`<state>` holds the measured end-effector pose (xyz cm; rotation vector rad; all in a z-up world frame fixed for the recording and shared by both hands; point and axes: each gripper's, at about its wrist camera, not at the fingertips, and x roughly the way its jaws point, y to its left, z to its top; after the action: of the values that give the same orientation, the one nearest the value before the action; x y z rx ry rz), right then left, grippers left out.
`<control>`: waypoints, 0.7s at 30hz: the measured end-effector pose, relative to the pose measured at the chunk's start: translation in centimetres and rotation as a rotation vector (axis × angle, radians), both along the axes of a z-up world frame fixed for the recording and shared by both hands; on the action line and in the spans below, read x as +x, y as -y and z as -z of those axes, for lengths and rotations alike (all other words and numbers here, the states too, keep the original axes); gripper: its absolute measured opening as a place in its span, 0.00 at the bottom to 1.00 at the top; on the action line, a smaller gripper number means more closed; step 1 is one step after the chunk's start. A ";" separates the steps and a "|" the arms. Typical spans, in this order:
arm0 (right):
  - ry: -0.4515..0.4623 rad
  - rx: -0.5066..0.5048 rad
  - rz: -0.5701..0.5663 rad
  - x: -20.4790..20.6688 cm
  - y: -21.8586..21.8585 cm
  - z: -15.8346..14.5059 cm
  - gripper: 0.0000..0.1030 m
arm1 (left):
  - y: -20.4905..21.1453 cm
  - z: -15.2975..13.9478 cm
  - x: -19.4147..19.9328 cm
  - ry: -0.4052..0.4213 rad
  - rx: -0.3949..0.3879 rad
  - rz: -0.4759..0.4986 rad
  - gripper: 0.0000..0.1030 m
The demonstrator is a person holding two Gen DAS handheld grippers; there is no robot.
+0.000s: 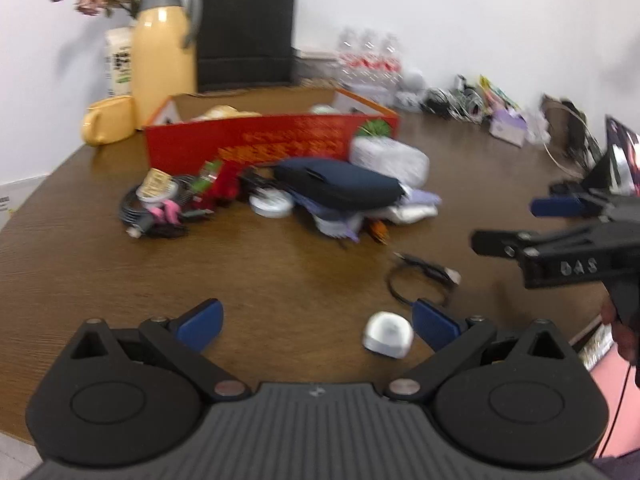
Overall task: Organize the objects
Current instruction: 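Grasp a white bottle cap with the left tool while the right tool grasps a black cable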
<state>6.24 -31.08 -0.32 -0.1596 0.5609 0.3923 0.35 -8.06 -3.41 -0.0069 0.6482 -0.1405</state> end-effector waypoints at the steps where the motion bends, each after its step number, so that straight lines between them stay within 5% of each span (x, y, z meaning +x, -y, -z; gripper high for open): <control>1: -0.003 0.004 -0.001 0.1 0.1 0.2 1.00 | 0.5 0.3 0.1 -0.005 0.006 0.014 0.99; 4: -0.009 0.017 -0.001 0.1 0.2 0.5 1.00 | 1.5 0.9 0.4 -0.019 0.026 0.046 0.89; 7: -0.014 0.026 -0.006 0.2 0.2 0.8 1.00 | 2.0 1.3 0.5 -0.011 0.039 0.084 0.56; 8: -0.015 0.026 -0.007 0.2 0.1 0.8 1.00 | 2.0 1.3 0.4 -0.003 0.032 0.108 0.24; 16: -0.028 0.009 -0.056 0.2 -1.5 1.4 0.99 | -0.1 0.7 0.4 0.027 -0.020 0.060 0.26; 21: -0.055 0.009 -0.098 0.3 -2.6 2.0 0.77 | -1.6 0.1 0.7 0.051 -0.029 0.011 0.26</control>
<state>6.50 -28.53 -2.34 -0.1683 0.6067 0.4956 1.03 -6.46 -3.51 -0.0275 0.5951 -0.1605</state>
